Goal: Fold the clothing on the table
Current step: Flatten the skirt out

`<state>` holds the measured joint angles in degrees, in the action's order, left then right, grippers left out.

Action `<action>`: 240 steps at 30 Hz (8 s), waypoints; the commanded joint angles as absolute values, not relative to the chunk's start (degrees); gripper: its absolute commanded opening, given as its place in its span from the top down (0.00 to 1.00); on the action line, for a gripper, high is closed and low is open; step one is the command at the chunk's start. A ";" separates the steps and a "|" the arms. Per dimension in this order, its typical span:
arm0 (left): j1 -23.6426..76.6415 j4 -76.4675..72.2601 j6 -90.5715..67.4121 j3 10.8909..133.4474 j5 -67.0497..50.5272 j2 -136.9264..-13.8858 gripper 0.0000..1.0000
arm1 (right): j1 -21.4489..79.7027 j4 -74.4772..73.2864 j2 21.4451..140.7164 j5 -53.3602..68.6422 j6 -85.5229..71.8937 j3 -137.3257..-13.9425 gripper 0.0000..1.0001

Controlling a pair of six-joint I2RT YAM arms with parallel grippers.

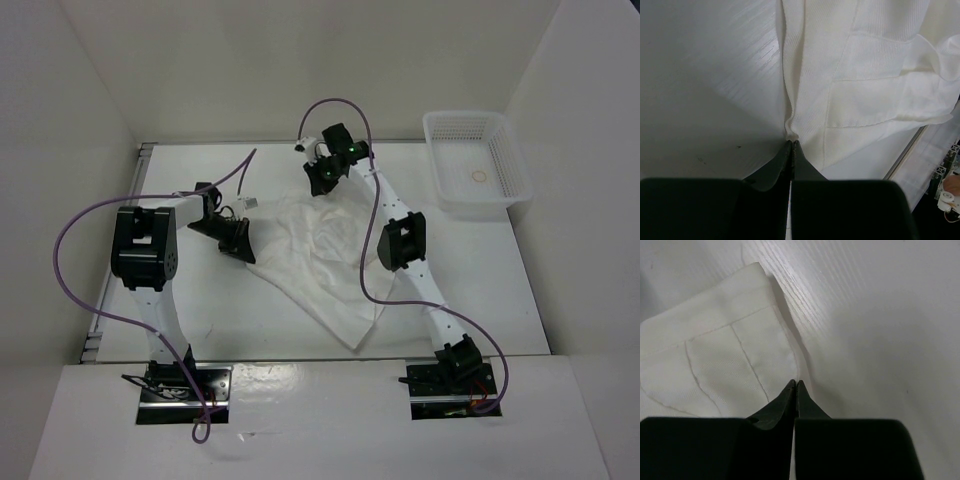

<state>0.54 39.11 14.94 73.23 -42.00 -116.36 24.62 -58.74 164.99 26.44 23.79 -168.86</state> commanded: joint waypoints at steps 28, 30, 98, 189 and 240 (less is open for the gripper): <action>0.53 39.99 13.01 107.84 -38.13 -131.84 0.28 | 21.00 -45.14 127.38 -12.08 6.86 -122.34 0.46; 0.01 39.21 12.22 106.36 -39.90 -129.13 0.00 | 21.70 -41.76 122.63 -13.79 5.63 -115.61 0.19; 15.04 37.00 6.59 97.63 18.45 -120.33 0.54 | 21.71 -36.91 93.52 -8.09 11.69 -87.19 0.03; -24.88 38.76 3.33 81.39 -27.43 -93.41 0.00 | -3.52 -40.78 90.08 16.52 9.14 -89.12 0.03; -4.04 31.03 -3.52 109.25 -26.89 -133.59 0.34 | 11.07 -45.70 124.27 13.10 13.01 -115.74 0.03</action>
<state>-4.64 30.26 -3.49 107.31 -24.71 -132.29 10.70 -45.19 123.26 12.69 12.10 -112.20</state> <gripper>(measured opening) 0.677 0.973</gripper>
